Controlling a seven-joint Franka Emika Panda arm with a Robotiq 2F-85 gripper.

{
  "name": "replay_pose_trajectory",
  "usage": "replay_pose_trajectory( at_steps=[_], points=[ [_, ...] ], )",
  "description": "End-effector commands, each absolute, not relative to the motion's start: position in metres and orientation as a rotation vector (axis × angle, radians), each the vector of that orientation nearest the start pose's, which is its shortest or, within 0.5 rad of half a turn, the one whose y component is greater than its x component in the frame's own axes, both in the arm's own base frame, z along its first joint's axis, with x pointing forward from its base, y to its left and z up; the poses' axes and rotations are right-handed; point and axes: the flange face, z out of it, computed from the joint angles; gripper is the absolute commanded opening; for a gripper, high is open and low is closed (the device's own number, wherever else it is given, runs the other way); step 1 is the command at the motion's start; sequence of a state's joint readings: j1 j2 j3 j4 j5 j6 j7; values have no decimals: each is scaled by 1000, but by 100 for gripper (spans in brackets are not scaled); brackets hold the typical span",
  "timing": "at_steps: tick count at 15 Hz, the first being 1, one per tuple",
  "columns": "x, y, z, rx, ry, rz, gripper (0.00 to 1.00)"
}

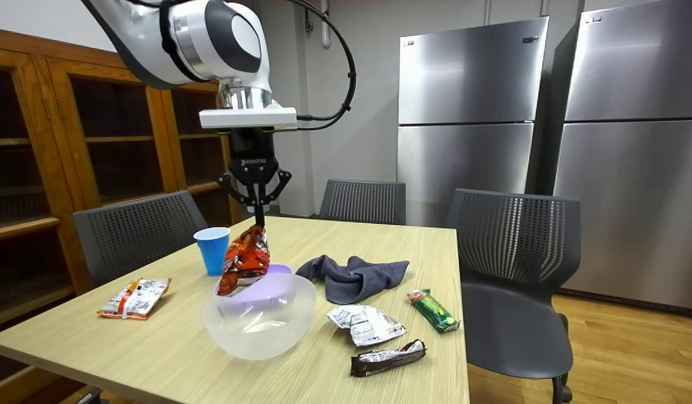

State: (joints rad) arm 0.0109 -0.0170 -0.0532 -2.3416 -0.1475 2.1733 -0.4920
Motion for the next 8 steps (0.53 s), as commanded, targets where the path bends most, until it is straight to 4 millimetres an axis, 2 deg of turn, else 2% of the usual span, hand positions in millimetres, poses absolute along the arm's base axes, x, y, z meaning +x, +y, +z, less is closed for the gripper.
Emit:
replay_pose_trajectory(
  at_steps=[1, 4, 5, 6, 8],
  points=[
    [496, -27, 322, -3102, -719, 329, 0],
    [499, -28, 318, -3111, -654, 342, 0],
    [498, -28, 317, -3115, -634, 344, 26],
    [498, -29, 318, -3121, -623, 342, 28],
    [496, -29, 321, -3143, -600, 327, 42]
  ],
)
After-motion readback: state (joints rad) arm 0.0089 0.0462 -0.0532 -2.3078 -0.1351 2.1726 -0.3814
